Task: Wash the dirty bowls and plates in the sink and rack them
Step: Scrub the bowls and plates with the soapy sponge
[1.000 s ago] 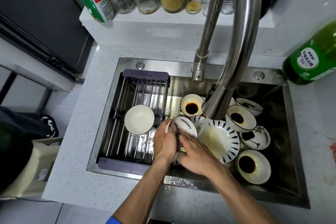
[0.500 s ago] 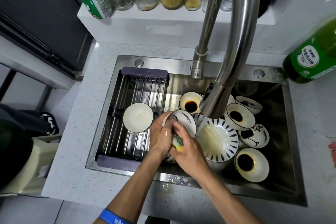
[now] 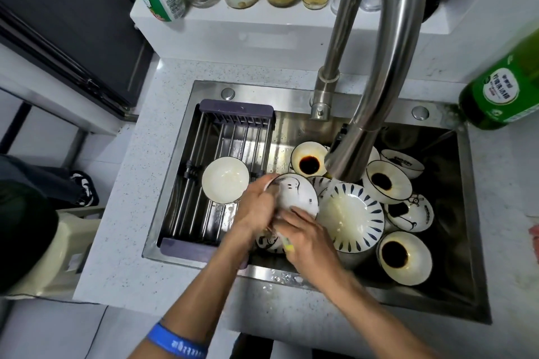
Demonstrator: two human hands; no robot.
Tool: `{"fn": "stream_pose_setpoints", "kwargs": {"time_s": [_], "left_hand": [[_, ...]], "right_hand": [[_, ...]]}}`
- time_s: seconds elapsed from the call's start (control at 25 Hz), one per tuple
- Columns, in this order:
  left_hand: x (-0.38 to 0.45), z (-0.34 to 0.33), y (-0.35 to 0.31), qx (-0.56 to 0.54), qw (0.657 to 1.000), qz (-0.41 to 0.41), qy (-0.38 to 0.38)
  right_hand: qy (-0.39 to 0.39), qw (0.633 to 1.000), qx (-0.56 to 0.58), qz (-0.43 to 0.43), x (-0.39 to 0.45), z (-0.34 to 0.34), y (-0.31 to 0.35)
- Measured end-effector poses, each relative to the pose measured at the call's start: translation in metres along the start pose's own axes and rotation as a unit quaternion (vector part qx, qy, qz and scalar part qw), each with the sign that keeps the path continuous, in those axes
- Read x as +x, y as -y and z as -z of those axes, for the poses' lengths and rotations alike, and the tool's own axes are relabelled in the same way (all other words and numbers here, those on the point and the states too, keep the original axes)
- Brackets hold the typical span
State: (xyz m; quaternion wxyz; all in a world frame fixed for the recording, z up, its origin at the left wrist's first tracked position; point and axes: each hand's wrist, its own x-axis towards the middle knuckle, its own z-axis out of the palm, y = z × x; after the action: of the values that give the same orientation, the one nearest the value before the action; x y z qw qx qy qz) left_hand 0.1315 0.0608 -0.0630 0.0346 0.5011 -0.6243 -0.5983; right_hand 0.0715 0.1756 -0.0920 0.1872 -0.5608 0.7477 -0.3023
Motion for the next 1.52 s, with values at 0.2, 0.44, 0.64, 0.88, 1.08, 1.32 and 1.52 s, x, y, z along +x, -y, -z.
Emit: {"fn": "stream_pose_setpoints", "kwargs": {"time_s": [0.2,0.44,0.64,0.88,1.08,1.32,1.52], "left_hand": [[0.006,0.006,-0.006,0.045,0.996,-0.008,0.081],[-0.001,0.005,-0.004,0.058,0.997,0.006,0.056],[-0.001,0.002,0.004,0.020,1.000,0.007,0.014],[0.002,-0.004,0.004,-0.006,1.000,0.015,-0.016],[-0.014,-0.004,0.006,-0.002,0.998,-0.022,-0.057],[-0.018,-0.001,-0.004,-0.069,0.995,-0.013,-0.074],[-0.017,0.014,-0.017,-0.156,0.980,0.124,0.004]], "right_hand": [[0.003,0.996,-0.063,0.070,0.001,0.004,-0.001],[0.009,0.997,-0.044,0.057,-0.004,0.000,0.001],[-0.013,0.999,-0.033,0.031,-0.010,-0.002,0.000],[-0.025,1.000,-0.005,0.011,-0.008,0.003,0.001],[-0.055,0.998,0.039,-0.007,-0.015,0.001,-0.002],[-0.021,1.000,-0.009,0.010,-0.012,0.007,0.002],[-0.026,0.999,-0.016,0.031,-0.004,0.015,0.013]]}}
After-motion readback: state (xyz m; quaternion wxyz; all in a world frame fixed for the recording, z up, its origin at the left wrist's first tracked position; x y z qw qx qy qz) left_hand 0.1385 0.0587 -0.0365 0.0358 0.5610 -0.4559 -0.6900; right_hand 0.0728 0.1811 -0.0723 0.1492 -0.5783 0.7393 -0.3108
